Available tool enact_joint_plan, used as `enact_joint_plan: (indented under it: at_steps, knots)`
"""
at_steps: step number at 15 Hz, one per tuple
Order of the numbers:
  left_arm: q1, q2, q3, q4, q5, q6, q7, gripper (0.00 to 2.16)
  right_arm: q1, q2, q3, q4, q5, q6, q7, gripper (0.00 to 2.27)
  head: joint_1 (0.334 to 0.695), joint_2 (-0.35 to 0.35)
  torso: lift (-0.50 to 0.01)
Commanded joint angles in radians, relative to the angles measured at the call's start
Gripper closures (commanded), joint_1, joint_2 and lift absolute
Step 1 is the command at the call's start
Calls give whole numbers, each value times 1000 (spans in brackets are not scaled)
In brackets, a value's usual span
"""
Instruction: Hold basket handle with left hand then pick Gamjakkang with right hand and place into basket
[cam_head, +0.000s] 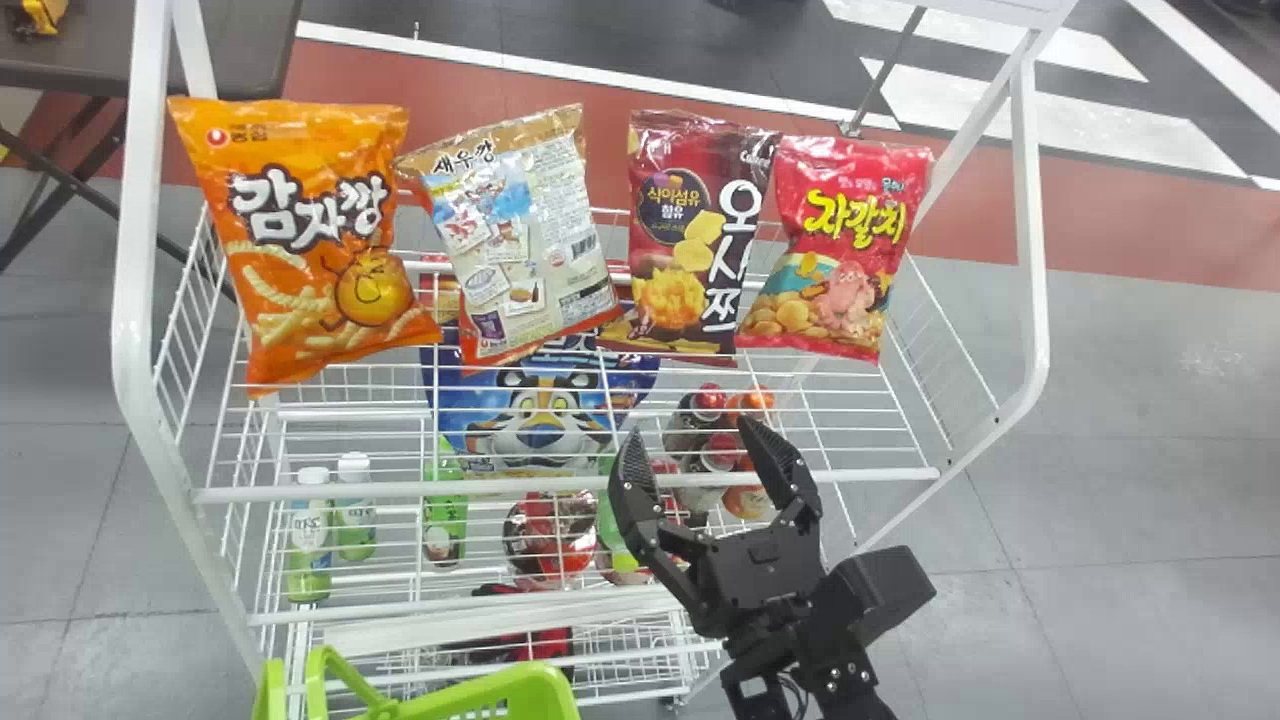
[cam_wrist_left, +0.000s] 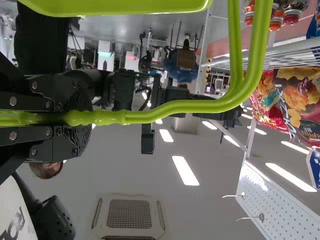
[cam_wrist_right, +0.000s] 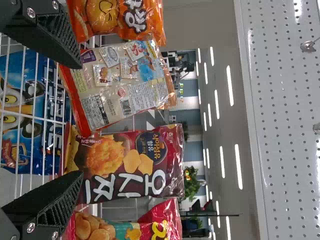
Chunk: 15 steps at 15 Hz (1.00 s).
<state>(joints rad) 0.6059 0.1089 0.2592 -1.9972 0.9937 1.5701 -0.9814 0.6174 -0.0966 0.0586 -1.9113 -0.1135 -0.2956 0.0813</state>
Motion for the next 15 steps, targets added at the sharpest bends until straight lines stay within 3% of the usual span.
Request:
enact_joint_plan:
  at_steps: [1,6,11,12,15]
  knots:
    - [3,0,0,-2,0,1,0,2148,-13,-2,12,0,2,13,0,39,695,-305,-17]
    - [8,0,-12,-12,-1,1,7,2148,-125,0,122,9,43,135,-5,39,695,-245,-17]
    - [9,6,-12,-12,0,1,14,2148,-308,14,248,80,81,298,-21,39,695,-101,-17]
    - [11,6,-12,-12,0,1,12,2145,-347,18,270,104,83,319,-23,39,695,-45,-17]
    - [12,8,-8,-12,0,1,7,2148,-478,29,339,192,86,399,-23,36,695,19,-17]
